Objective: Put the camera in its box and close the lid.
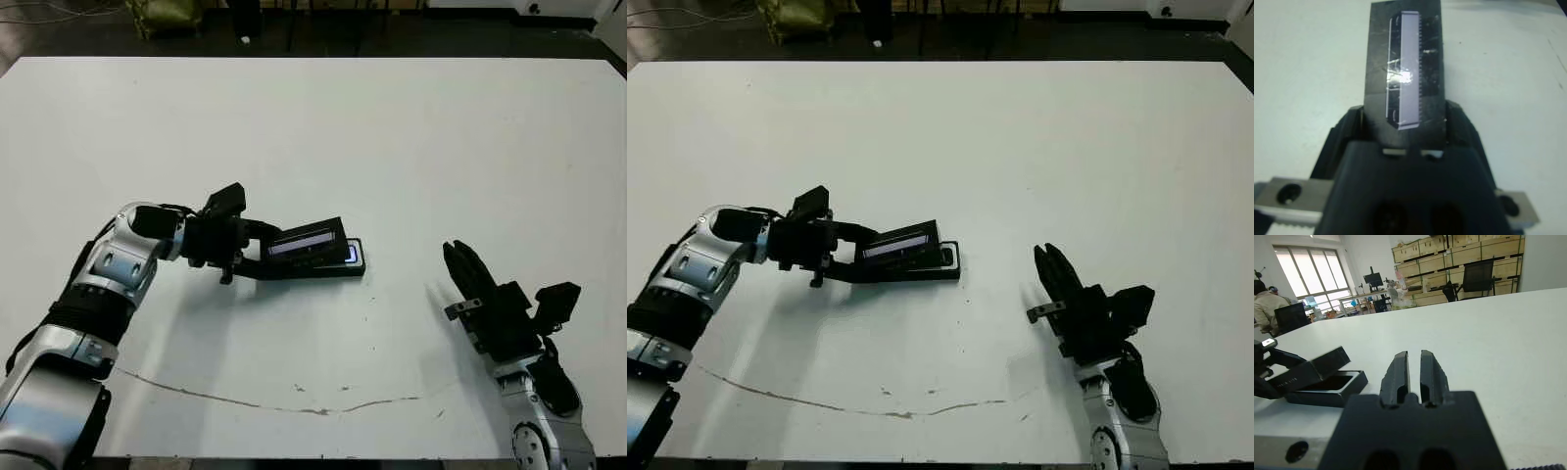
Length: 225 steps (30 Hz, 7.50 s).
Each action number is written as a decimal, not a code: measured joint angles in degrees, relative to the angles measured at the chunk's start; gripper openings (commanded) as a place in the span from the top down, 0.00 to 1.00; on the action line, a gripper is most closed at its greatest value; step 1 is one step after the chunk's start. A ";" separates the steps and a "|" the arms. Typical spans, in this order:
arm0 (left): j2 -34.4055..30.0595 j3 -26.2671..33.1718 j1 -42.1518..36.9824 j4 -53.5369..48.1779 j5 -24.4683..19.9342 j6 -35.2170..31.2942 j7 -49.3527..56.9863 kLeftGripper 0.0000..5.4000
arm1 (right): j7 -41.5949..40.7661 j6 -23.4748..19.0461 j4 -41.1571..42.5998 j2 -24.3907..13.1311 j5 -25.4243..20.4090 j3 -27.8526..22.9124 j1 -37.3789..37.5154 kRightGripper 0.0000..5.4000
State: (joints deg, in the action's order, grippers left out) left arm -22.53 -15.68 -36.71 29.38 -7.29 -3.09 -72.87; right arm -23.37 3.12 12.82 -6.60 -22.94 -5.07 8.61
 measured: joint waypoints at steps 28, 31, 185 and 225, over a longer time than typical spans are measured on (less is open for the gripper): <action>1.03 -1.19 0.68 -1.91 1.40 -1.21 2.99 0.58 | 4.62 -5.50 8.83 -0.24 -0.18 0.68 3.14 1.00; 0.85 -2.19 0.64 -3.20 3.33 -1.08 3.96 0.58 | 5.54 -6.06 10.00 -0.24 0.30 0.86 3.34 1.00; 14.35 1.62 3.09 -26.78 1.66 -17.24 37.29 1.00 | 7.44 -9.81 12.10 0.54 -0.16 2.05 5.60 1.00; 17.88 -7.69 7.59 -23.91 6.77 -28.55 42.86 1.00 | 9.81 -11.58 15.30 1.06 -0.11 2.59 7.54 1.00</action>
State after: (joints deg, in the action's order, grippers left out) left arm -4.65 -23.36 -29.13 5.47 -0.52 -31.64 -30.01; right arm -13.56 -8.47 28.12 -5.54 -23.06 -2.48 16.15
